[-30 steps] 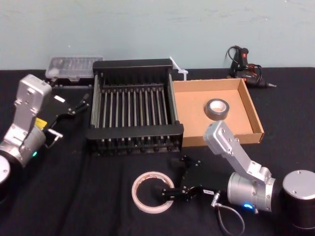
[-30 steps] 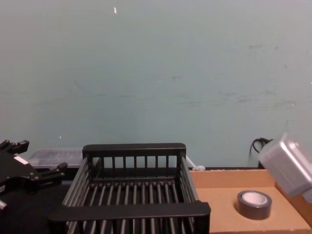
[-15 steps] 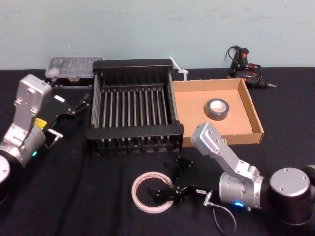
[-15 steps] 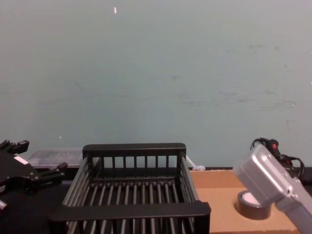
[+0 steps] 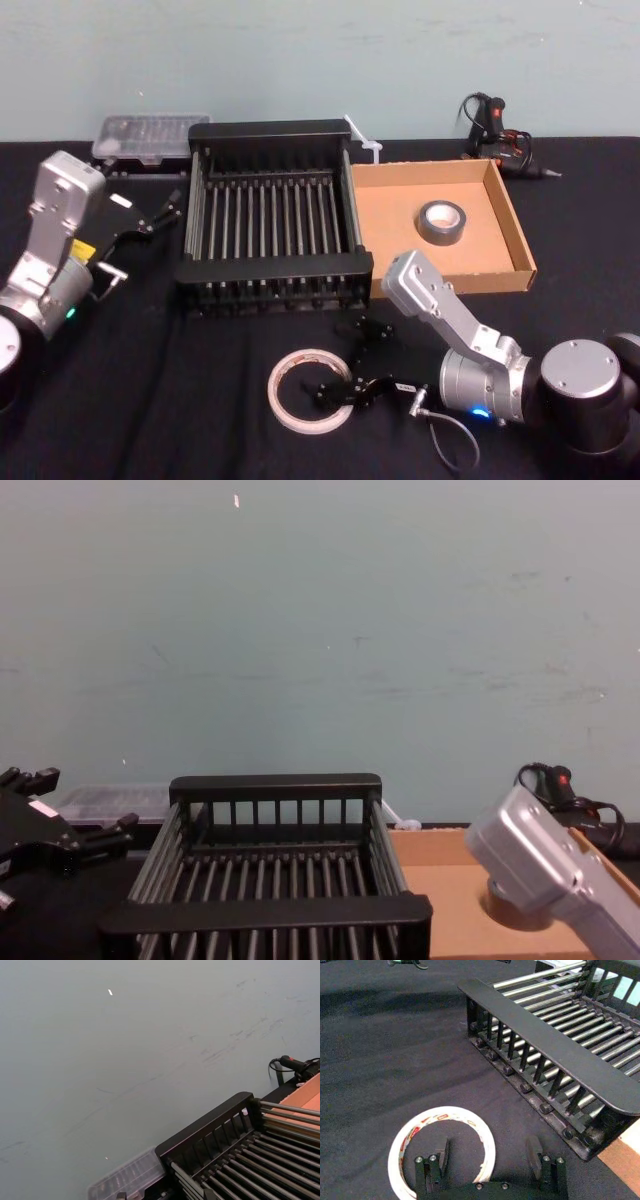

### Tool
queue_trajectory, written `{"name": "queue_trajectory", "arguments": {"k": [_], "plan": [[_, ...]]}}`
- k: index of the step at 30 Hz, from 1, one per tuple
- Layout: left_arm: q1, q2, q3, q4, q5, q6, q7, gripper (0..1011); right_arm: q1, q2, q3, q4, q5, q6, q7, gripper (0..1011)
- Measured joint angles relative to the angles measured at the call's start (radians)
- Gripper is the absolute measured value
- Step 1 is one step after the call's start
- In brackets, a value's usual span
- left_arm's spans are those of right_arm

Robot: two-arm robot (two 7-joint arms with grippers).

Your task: Pick up the white tape and place it into the black box , Pick up the silver tape and place it into the brown box.

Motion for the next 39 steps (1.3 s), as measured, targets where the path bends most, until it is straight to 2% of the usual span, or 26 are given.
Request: {"name": "queue_trajectory", "arguments": {"k": [26, 32, 39], "plan": [[0.0, 0.0, 0.0, 0.0, 0.0, 0.0, 0.0, 1001, 0.0, -0.009, 0.006, 0.011, -0.013, 0.001, 0.006, 1002], [0.0, 0.0, 0.0, 0.0, 0.0, 0.0, 0.0, 1001, -0.001, -0.009, 0.006, 0.011, -0.013, 0.0, 0.006, 889], [0.0, 0.0, 0.0, 0.0, 0.0, 0.0, 0.0, 1001, -0.001, -0.008, 0.006, 0.01, -0.012, 0.0, 0.006, 693]]}}
